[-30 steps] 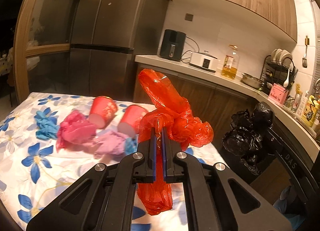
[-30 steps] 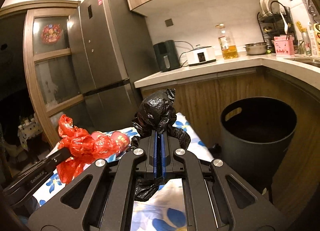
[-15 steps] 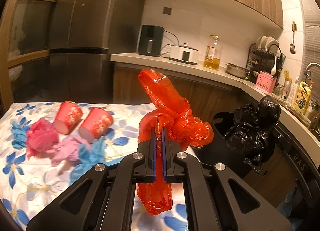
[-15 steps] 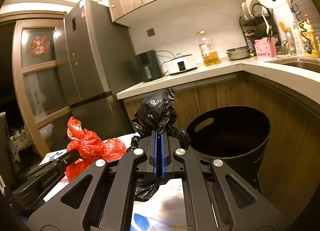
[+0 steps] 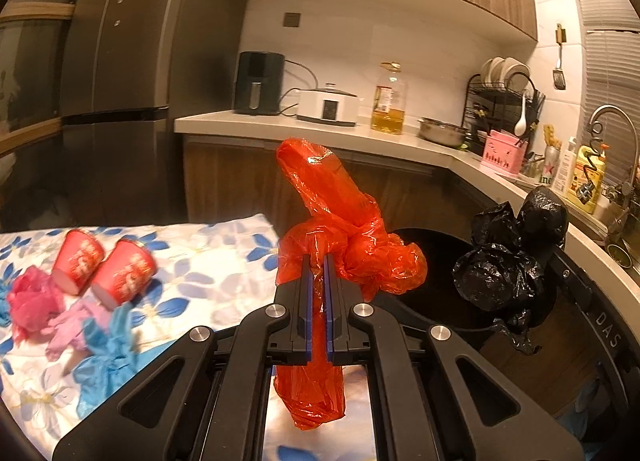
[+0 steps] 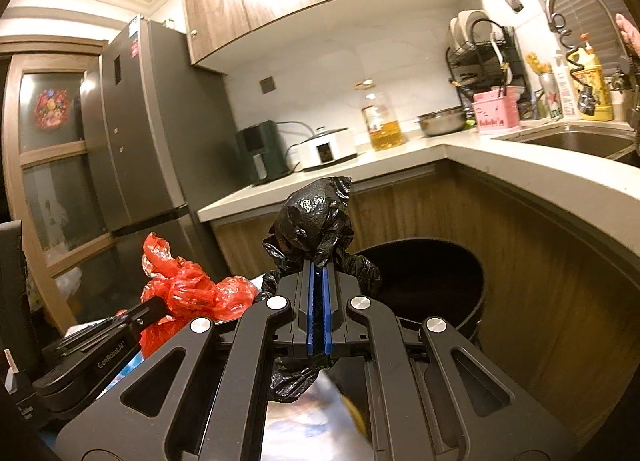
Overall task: Collect trash
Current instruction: 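Carry the red plastic bag and black bag over the black bin with both tools, then open both tools to drop the red and black bags into the bin, then move both tools back to the table and grasp the blue glove with the right tool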
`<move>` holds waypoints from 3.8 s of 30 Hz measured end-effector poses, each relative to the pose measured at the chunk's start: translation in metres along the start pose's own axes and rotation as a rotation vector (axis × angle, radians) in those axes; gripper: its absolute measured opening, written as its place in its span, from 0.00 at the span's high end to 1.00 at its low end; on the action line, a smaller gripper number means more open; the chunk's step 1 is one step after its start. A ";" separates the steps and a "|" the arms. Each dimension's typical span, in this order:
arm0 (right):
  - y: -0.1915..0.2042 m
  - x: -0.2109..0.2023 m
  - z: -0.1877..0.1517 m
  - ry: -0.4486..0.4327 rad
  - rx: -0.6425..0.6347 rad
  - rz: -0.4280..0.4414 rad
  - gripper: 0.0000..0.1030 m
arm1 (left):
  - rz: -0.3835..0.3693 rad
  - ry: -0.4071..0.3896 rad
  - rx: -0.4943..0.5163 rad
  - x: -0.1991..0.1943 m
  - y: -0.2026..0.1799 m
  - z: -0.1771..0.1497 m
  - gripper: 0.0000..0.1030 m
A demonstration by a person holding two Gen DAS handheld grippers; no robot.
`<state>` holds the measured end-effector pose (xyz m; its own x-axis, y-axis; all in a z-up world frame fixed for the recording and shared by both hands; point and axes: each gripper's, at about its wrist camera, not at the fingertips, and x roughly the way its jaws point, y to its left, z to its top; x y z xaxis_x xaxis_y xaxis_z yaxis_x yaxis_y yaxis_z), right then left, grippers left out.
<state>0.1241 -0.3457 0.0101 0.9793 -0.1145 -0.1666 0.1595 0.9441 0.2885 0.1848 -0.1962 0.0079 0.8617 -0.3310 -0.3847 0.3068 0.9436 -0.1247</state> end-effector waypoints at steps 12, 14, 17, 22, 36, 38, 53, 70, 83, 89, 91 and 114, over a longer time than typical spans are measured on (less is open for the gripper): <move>-0.043 0.020 0.020 -0.037 0.007 -0.113 0.97 | -0.084 -0.014 0.038 0.041 -0.053 0.021 0.96; -0.047 0.024 0.022 -0.038 0.007 -0.122 0.97 | -0.088 -0.014 0.043 0.048 -0.058 0.024 0.96; -0.055 0.030 0.024 -0.035 0.010 -0.131 0.97 | -0.099 -0.007 0.046 0.057 -0.066 0.026 0.96; -0.063 0.040 0.027 -0.027 0.011 -0.142 0.97 | -0.115 0.011 0.060 0.071 -0.076 0.025 0.96; -0.071 0.054 0.028 -0.010 0.003 -0.158 0.96 | -0.143 0.044 0.088 0.093 -0.088 0.020 0.96; -0.071 0.057 0.028 -0.008 0.003 -0.159 0.95 | -0.152 0.053 0.091 0.095 -0.088 0.020 0.95; -0.072 0.073 0.027 0.033 -0.006 -0.164 0.87 | -0.167 0.072 0.105 0.102 -0.088 0.016 0.80; -0.066 0.061 0.019 0.036 0.006 -0.177 0.31 | -0.047 0.045 0.040 0.079 -0.048 0.003 0.15; -0.037 0.031 0.006 0.028 -0.027 -0.184 0.17 | 0.095 -0.004 0.013 0.029 -0.010 -0.015 0.07; -0.019 0.017 -0.001 0.021 -0.039 -0.190 0.17 | 0.118 -0.012 -0.002 0.009 0.005 -0.021 0.07; -0.014 0.011 -0.004 0.018 -0.038 -0.191 0.17 | 0.132 -0.011 -0.007 0.004 0.013 -0.025 0.07; 0.139 0.023 -0.100 0.188 -0.138 0.074 0.17 | 0.477 -0.033 -0.156 -0.086 0.183 -0.074 0.07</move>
<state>0.1563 -0.1864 -0.0480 0.9453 0.0037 -0.3260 0.0571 0.9826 0.1767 0.1372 0.0053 -0.0494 0.9041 0.1395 -0.4038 -0.1861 0.9794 -0.0784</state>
